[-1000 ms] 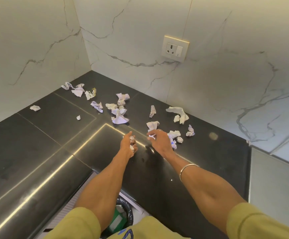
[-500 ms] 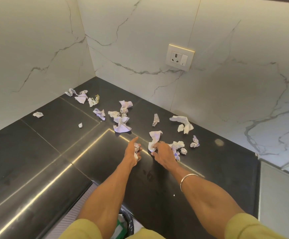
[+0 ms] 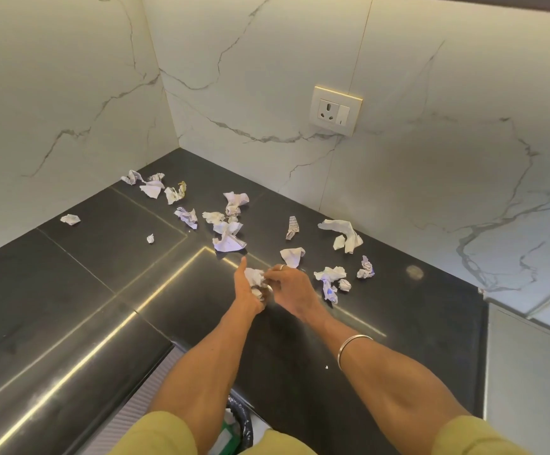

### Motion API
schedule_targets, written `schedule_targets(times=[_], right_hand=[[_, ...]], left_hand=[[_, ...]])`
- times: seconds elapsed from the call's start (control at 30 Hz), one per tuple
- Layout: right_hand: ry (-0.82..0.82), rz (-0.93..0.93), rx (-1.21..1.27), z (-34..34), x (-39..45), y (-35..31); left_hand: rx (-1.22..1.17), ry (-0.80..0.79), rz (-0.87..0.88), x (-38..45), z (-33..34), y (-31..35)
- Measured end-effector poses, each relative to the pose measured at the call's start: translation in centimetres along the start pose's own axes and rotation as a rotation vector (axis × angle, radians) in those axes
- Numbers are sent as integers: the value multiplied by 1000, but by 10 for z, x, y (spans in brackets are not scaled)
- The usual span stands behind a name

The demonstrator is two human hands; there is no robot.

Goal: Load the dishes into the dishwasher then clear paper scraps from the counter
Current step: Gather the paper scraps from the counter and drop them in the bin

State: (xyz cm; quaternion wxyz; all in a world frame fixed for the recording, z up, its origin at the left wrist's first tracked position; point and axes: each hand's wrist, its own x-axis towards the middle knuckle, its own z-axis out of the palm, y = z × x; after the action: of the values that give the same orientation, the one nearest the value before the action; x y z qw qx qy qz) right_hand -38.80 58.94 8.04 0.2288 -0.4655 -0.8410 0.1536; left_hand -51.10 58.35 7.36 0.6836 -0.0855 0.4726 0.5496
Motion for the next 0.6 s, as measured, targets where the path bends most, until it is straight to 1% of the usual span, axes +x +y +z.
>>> schedule_targets(times=[0.03,0.13,0.23,0.4,0.47,0.53,0.6], right_hand=[[-14,-44,-30,0,-2,2],[-69,-118,-100,-1,-9,7],[-100,-130,-119,-2,-9,7],[-170,-162,-136,-5,-1,6],[-165,-174,-129,-6,1,7],[-146,-180,-103,-5,3,7],[-105,-138,-41,-3,6,10]], left_hand=[[-13,-26,-2,-3,0,2],[86,-58,-18,-7,-1,1],[109,-30,-42,-8,-1,0],[112,-32,-52,-9,11,6],[93,18,9,-5,15,6],[68,136,71,8,13,7],[7,223,90,16,13,10]])
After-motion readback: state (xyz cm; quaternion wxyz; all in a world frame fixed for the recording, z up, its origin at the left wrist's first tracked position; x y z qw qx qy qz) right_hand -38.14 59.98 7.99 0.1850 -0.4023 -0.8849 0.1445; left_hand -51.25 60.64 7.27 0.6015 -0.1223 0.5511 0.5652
